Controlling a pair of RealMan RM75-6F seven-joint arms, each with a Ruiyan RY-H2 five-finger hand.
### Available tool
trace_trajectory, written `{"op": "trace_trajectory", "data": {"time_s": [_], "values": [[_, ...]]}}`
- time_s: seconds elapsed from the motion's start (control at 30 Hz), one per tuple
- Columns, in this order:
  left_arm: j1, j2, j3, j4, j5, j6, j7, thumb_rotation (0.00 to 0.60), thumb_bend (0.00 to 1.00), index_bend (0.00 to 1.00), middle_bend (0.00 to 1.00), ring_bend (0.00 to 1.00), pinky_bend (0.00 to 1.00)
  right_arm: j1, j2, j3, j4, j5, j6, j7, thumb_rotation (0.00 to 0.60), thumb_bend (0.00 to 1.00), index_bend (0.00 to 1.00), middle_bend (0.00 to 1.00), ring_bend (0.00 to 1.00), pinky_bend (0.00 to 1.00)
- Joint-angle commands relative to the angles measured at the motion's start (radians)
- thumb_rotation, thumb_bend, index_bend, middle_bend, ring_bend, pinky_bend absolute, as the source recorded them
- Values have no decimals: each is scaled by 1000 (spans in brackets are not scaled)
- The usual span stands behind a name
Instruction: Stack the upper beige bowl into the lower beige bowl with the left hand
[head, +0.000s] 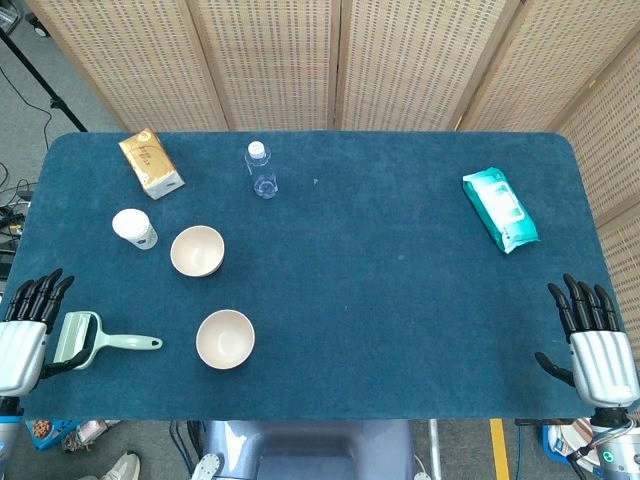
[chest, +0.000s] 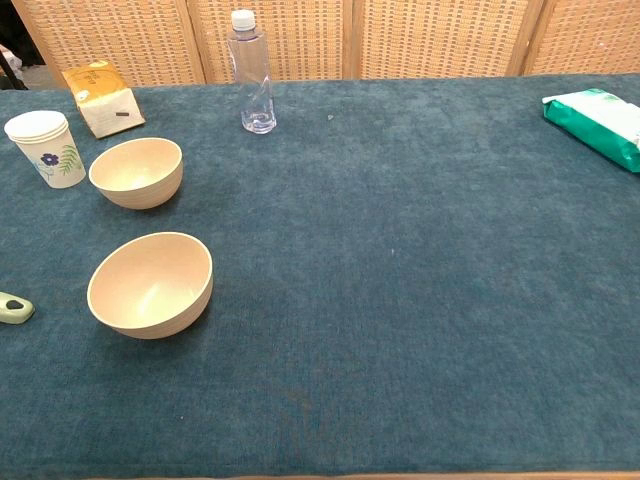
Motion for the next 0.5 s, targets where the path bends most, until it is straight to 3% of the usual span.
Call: {"op": "trace_trajectory", "data": {"time_s": [0.03, 0.33, 0.43, 0.5], "values": [[0, 1, 0, 0, -1, -1, -1, 600, 0, 0, 0, 0, 0, 1, 0, -1, 0, -1, -2, -1, 600, 0, 0, 0, 0, 0], [-17, -6, 0, 9, 2, -30, 0, 600, 0, 0, 0, 0, 0, -2, 1, -2, -2, 4, -4, 1, 600, 0, 0, 0, 0, 0], [-60, -15, -24, 33, -24, -90, -12, 600, 0, 0, 0, 0, 0, -2, 1, -4, -2, 6, -9, 0, 600, 0, 0, 0, 0, 0], [-131, -28, -58, 74, -63, -196, -31, 600, 0, 0, 0, 0, 0, 1, 0, -2, -2, 10, -14, -1, 600, 0, 0, 0, 0, 0]]}}
